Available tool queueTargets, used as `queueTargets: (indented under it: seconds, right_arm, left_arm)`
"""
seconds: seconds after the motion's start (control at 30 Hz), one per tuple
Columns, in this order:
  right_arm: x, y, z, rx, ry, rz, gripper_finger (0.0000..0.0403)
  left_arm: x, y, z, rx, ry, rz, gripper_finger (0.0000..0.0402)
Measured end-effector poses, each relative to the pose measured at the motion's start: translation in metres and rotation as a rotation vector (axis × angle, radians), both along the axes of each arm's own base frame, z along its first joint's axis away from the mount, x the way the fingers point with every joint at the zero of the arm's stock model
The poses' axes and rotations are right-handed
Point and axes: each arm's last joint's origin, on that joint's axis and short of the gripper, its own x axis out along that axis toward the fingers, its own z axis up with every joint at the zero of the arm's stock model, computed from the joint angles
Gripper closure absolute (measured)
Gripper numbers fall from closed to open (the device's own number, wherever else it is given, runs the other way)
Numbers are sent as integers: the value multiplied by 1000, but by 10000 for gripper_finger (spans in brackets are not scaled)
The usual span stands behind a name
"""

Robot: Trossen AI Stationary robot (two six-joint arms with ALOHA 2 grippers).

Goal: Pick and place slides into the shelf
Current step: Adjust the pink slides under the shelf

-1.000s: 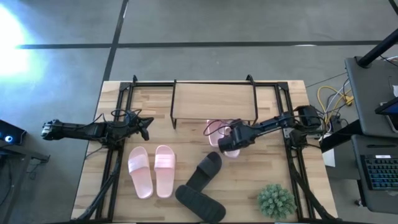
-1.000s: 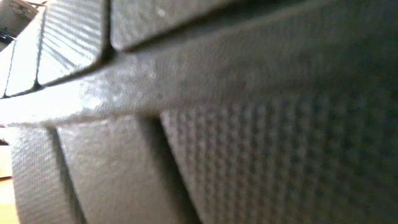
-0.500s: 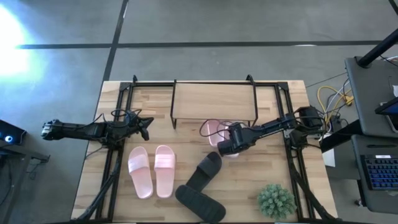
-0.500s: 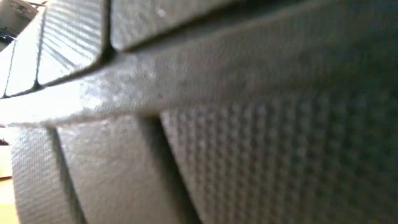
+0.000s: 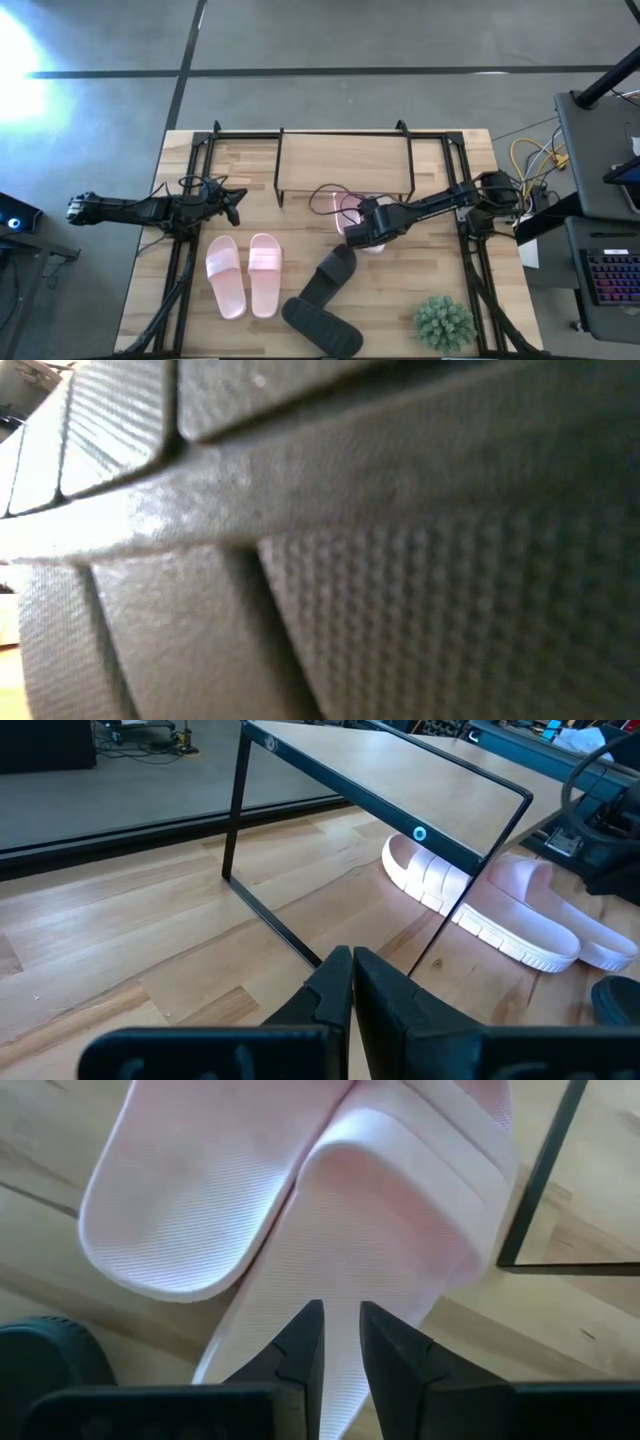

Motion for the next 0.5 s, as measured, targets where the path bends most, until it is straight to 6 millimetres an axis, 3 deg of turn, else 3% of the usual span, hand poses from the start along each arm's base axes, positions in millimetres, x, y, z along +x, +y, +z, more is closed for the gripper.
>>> queueTargets:
  seconds: [0.5]
  right_arm:
    - [3, 3, 5, 45, -15, -11, 339]
  left_arm:
    - [0, 0, 0, 0, 0, 1, 402]
